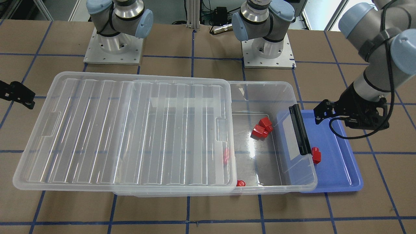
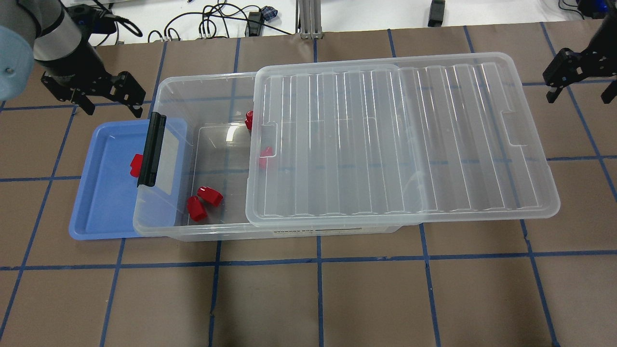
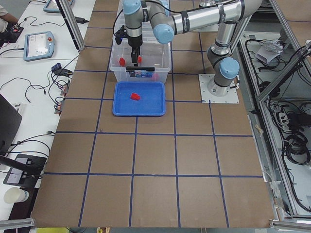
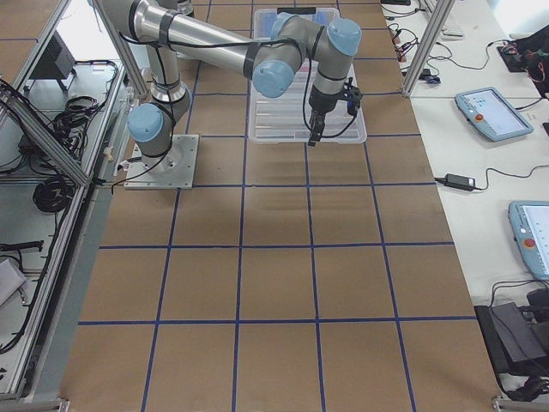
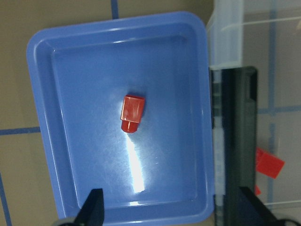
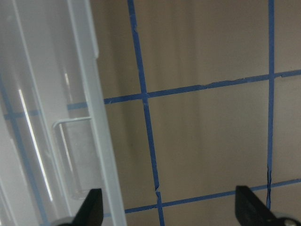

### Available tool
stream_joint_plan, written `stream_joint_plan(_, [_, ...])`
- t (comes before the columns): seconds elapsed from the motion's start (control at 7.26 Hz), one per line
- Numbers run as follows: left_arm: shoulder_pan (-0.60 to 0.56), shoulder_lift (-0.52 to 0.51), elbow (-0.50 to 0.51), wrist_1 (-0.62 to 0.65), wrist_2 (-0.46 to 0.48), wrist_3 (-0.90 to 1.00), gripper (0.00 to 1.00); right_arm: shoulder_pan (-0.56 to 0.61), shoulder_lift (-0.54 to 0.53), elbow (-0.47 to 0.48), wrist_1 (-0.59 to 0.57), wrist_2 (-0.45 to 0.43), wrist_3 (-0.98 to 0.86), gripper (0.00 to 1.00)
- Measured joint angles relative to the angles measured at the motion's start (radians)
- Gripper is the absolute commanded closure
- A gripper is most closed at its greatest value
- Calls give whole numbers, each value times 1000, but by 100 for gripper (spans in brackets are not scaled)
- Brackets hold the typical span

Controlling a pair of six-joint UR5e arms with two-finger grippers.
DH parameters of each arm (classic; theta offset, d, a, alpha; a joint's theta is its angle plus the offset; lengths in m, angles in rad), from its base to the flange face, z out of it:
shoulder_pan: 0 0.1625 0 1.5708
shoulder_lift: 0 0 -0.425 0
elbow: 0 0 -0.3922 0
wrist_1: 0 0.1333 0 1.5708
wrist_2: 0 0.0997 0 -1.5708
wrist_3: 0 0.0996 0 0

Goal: Place red block in blue tray from box

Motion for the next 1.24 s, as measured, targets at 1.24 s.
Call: stream_joint_plan(1.24, [-114, 67, 65, -145, -61, -211, 0, -15, 18, 167, -169, -5, 5, 0])
